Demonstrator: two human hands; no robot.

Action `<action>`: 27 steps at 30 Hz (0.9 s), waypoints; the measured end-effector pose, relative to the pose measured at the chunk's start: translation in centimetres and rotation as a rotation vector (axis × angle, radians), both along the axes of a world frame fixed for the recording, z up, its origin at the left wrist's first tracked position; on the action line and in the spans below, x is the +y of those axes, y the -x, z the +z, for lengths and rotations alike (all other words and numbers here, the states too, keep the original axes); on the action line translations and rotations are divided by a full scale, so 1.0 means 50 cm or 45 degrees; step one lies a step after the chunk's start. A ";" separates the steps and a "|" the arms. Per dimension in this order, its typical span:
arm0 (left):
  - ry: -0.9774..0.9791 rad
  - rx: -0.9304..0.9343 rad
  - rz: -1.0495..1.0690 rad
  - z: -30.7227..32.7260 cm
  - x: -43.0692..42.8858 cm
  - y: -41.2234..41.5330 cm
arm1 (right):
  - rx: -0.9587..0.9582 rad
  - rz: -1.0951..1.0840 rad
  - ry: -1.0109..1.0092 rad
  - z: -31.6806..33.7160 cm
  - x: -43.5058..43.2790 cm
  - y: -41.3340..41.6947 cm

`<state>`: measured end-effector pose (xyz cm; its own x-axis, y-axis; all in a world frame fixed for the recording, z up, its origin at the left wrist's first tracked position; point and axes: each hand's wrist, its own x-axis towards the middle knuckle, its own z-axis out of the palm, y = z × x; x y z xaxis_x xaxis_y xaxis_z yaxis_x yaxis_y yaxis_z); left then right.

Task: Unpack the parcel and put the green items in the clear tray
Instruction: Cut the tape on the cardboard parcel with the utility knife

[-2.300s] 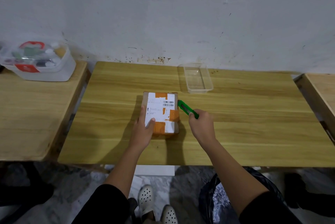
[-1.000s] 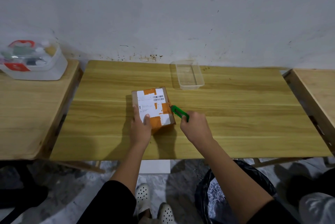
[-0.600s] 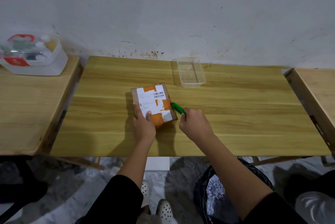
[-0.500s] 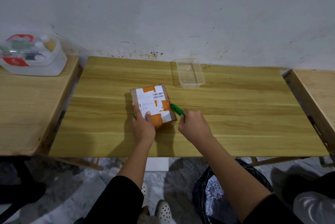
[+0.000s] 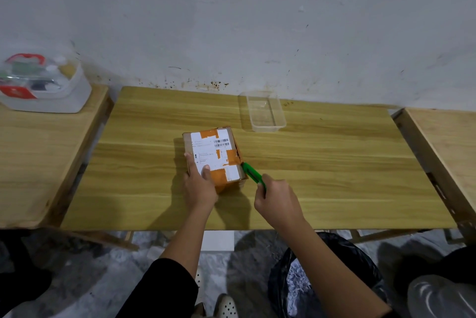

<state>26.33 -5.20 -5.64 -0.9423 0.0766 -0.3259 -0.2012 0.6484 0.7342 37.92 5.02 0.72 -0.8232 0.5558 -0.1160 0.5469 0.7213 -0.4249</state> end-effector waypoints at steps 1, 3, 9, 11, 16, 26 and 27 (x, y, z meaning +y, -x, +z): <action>-0.017 -0.003 0.001 0.000 -0.001 0.001 | 0.014 -0.004 0.001 -0.001 0.002 -0.005; -0.068 -0.015 0.008 0.001 -0.003 0.002 | 0.064 -0.036 0.007 -0.004 0.008 -0.017; 0.066 0.213 -0.151 0.010 -0.022 0.002 | 0.348 -0.235 0.123 -0.006 0.038 -0.014; 0.139 0.353 -0.298 0.013 -0.025 0.032 | 0.395 -0.270 0.148 -0.006 0.043 0.006; 0.295 0.348 -0.810 0.041 -0.006 0.155 | 0.425 -0.330 0.226 -0.022 0.050 0.050; 0.765 0.349 -1.298 0.038 0.019 0.245 | 0.432 -0.410 0.273 -0.049 0.082 0.096; 0.781 0.376 -1.237 0.037 0.019 0.242 | 0.429 -0.416 0.277 -0.050 0.085 0.098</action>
<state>14.22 -4.26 -3.77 -0.6201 0.7082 -0.3376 0.6948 0.6956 0.1830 33.01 9.25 -1.77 -0.6225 0.7825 -0.0157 0.5355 0.4113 -0.7376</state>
